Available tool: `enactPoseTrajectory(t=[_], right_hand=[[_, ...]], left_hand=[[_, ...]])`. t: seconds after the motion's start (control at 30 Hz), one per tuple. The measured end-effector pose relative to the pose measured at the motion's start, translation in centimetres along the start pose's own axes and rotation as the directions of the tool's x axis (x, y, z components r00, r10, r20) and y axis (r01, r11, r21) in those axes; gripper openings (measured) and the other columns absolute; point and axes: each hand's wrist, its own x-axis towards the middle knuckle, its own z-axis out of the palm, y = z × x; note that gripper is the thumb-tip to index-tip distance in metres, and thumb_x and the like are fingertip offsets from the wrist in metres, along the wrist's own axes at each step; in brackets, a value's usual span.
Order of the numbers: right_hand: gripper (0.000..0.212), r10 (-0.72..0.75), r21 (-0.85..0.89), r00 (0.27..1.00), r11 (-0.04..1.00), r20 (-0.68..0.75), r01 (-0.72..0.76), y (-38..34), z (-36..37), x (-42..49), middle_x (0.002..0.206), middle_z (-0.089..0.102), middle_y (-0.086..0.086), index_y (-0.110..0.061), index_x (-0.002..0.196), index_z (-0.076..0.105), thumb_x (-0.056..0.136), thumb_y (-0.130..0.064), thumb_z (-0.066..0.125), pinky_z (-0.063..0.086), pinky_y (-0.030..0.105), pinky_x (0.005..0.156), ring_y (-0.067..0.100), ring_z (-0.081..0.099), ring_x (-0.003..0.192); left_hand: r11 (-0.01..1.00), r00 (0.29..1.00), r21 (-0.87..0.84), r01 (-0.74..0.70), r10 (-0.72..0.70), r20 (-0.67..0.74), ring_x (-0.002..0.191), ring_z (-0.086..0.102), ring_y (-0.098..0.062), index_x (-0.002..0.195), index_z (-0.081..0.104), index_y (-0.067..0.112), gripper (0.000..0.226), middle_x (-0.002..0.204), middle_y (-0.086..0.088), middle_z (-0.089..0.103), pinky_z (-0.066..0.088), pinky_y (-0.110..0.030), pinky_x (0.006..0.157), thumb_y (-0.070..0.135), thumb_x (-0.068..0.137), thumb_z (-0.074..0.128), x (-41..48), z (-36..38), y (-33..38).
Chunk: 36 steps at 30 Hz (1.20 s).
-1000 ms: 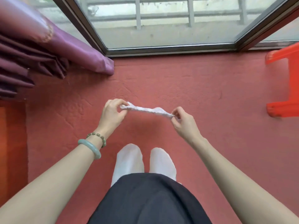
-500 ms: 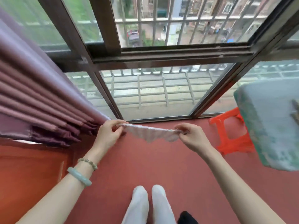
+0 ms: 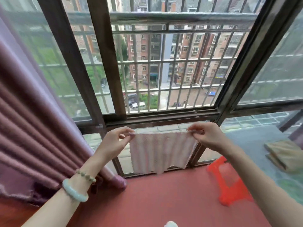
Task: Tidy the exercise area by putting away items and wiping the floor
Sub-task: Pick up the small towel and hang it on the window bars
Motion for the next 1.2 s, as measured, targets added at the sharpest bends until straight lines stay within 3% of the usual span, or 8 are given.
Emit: enactPoseTrajectory(t=[0.13, 0.4, 0.63, 0.77, 0.9, 0.97, 1.07, 1.2], right_hand=[[0.023, 0.000, 0.004, 0.999, 1.000, 0.032, 0.000, 1.8, -2.2, 2.2, 0.076, 0.066, -0.011, -0.008, 0.089, 0.074, 0.079, 0.007, 0.061, 0.037, -0.002, 0.064, -0.021, 0.055, 0.069], [0.023, -0.005, -0.018, 0.990, 1.000, 0.140, 0.007, 8.8, -5.9, 9.4, 0.074, 0.064, -0.019, -0.014, 0.089, 0.074, 0.079, 0.004, 0.062, 0.038, 0.000, 0.065, -0.019, 0.056, 0.067], [0.024, 0.013, -0.045, 0.962, 0.999, 0.272, -0.001, 14.5, -6.9, 16.2, 0.081, 0.068, -0.009, -0.018, 0.092, 0.074, 0.079, -0.002, 0.062, 0.043, 0.005, 0.069, -0.003, 0.060, 0.075], [0.025, 0.046, -0.078, 0.938, 0.997, 0.342, -0.021, 16.9, -5.7, 19.4, 0.083, 0.067, -0.005, -0.015, 0.096, 0.073, 0.079, -0.002, 0.060, 0.041, 0.004, 0.066, 0.002, 0.059, 0.075], [0.027, 0.078, -0.059, 0.931, 0.996, 0.357, -0.061, 18.2, -4.1, 22.5, 0.082, 0.067, -0.004, -0.017, 0.090, 0.073, 0.076, 0.000, 0.059, 0.049, 0.020, 0.077, 0.013, 0.063, 0.083], [0.026, 0.094, -0.047, 0.933, 0.995, 0.347, -0.083, 18.6, -3.4, 24.1, 0.082, 0.068, -0.005, -0.019, 0.089, 0.073, 0.076, -0.001, 0.060, 0.050, 0.023, 0.081, 0.013, 0.063, 0.085], [0.025, 0.111, -0.066, 0.930, 0.993, 0.352, -0.093, 19.0, -2.3, 27.1, 0.087, 0.070, -0.004, -0.017, 0.094, 0.073, 0.078, -0.004, 0.059, 0.050, 0.021, 0.079, 0.011, 0.063, 0.085], [0.024, 0.152, -0.095, 0.933, 0.987, 0.328, -0.127, 19.6, -0.7, 31.3, 0.090, 0.071, -0.003, -0.019, 0.096, 0.073, 0.081, -0.008, 0.058, 0.047, 0.013, 0.071, 0.010, 0.062, 0.085]], left_hand=[[0.999, 0.999, 0.014, -0.043, 0.042, 0.030, 0.077, 0.062, 0.000, 0.086, 0.072, 0.029, 0.011, 0.081, 0.018, 0.070, 0.045, -0.013, 0.068, 0.019, 0.086, 0.067, 2.6, 0.8, 2.0], [0.996, 0.991, 0.082, 0.029, -0.040, 0.130, 0.064, 0.056, -0.007, 0.083, 0.071, 0.031, 0.020, 0.075, -0.002, 0.069, 0.047, -0.026, 0.061, 0.012, 0.086, 0.065, 10.6, 5.7, 2.4], [0.983, 0.979, 0.103, 0.152, -0.164, 0.117, 0.059, 0.055, 0.001, 0.085, 0.069, 0.028, 0.015, 0.074, 0.006, 0.068, 0.048, -0.028, 0.063, 0.014, 0.083, 0.063, 16.0, 10.1, 1.4], [0.969, 0.966, 0.083, 0.231, -0.239, 0.101, 0.075, 0.063, -0.005, 0.094, 0.061, 0.031, 0.029, 0.088, 0.007, 0.067, 0.052, -0.025, 0.069, 0.004, 0.083, 0.061, 18.2, 12.0, 0.3], [0.955, 0.953, 0.083, 0.284, -0.290, 0.088, 0.080, 0.063, -0.013, 0.101, 0.056, 0.024, 0.027, 0.091, -0.003, 0.066, 0.045, -0.013, 0.066, 0.004, 0.084, 0.059, 21.1, 12.6, -1.0], [0.952, 0.949, 0.102, 0.289, -0.299, 0.100, 0.082, 0.063, -0.011, 0.099, 0.055, 0.030, 0.029, 0.091, -0.001, 0.066, 0.047, -0.017, 0.070, 0.005, 0.085, 0.059, 22.4, 12.5, -1.7], [0.948, 0.947, 0.139, 0.287, -0.302, 0.107, 0.081, 0.064, -0.012, 0.095, 0.054, 0.035, 0.029, 0.091, -0.001, 0.066, 0.047, -0.018, 0.070, 0.008, 0.086, 0.059, 25.1, 12.0, -3.5], [0.932, 0.933, 0.154, 0.327, -0.345, 0.102, 0.080, 0.063, -0.006, 0.098, 0.059, 0.022, 0.021, 0.094, 0.002, 0.066, 0.048, -0.013, 0.062, 0.005, 0.086, 0.058, 29.4, 11.4, -5.6]])
